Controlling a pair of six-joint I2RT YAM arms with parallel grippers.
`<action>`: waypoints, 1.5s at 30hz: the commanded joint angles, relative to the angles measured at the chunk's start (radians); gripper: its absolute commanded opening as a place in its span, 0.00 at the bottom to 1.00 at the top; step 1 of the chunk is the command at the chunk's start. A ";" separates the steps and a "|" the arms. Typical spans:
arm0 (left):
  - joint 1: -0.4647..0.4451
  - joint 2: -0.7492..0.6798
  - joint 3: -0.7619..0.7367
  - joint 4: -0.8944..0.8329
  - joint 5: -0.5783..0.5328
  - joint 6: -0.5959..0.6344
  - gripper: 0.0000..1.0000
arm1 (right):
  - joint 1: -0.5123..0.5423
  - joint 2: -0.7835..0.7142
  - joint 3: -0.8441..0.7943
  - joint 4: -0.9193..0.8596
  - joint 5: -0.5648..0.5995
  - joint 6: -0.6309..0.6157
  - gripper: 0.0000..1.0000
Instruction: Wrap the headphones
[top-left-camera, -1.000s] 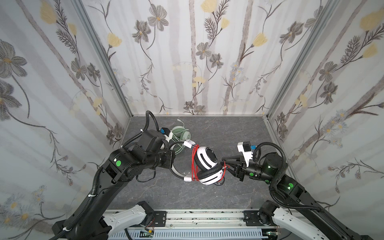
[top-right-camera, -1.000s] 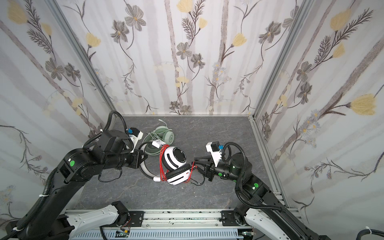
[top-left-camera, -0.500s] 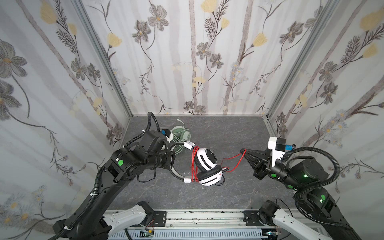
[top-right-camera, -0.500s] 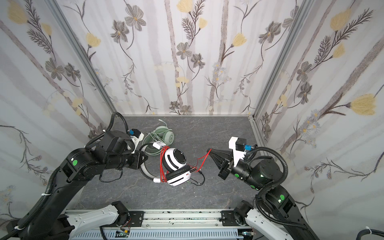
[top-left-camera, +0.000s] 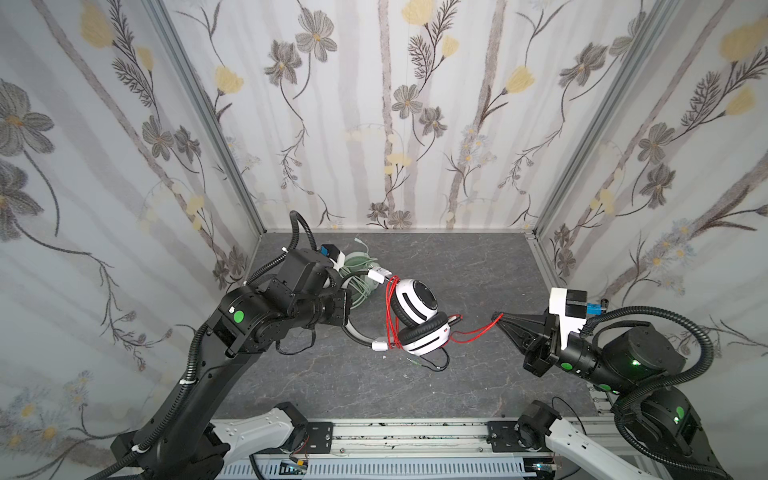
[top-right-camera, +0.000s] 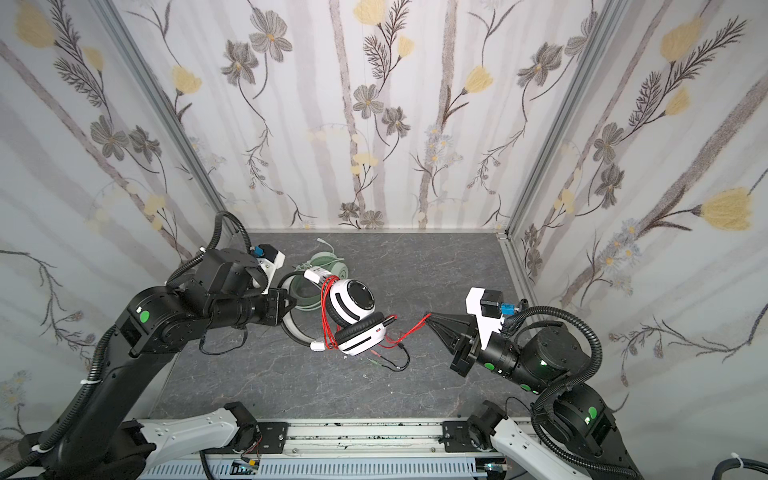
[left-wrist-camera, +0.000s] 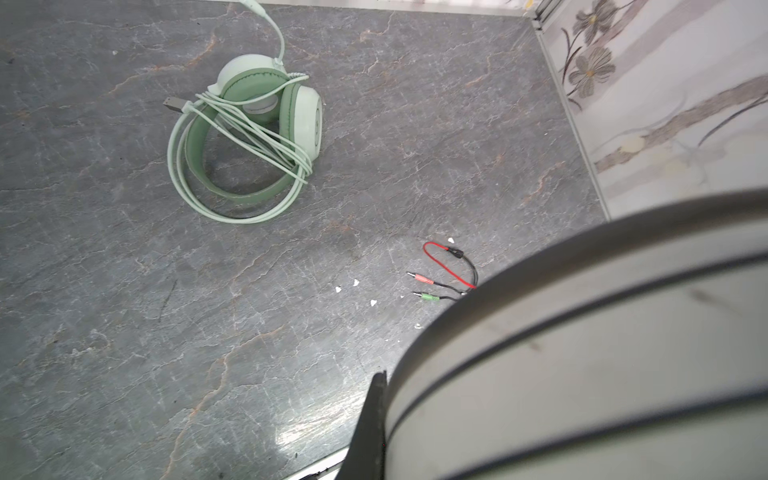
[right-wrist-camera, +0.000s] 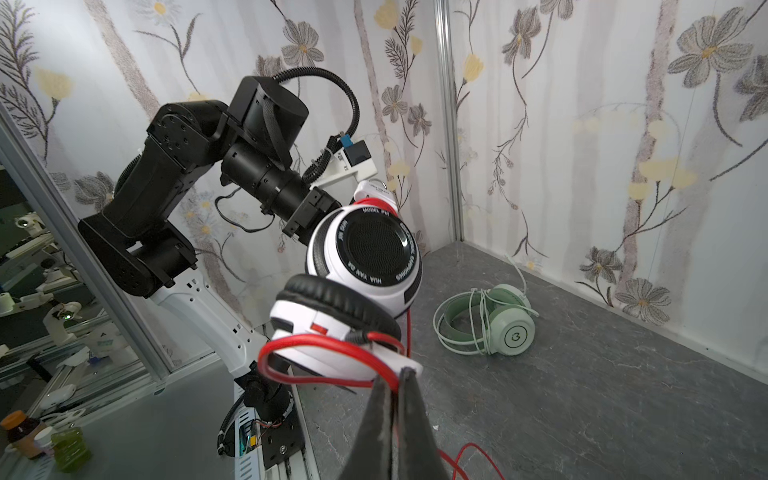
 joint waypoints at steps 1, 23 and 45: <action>0.010 0.018 0.056 0.099 0.084 -0.063 0.02 | 0.005 -0.026 -0.054 -0.032 0.046 0.011 0.00; 0.053 0.184 0.113 0.076 -0.163 -0.114 0.01 | 0.299 0.061 -0.016 -0.059 0.145 -0.002 0.00; -0.032 0.225 0.100 -0.154 -0.198 0.050 0.00 | 0.304 0.506 0.592 -0.417 0.707 -0.267 0.00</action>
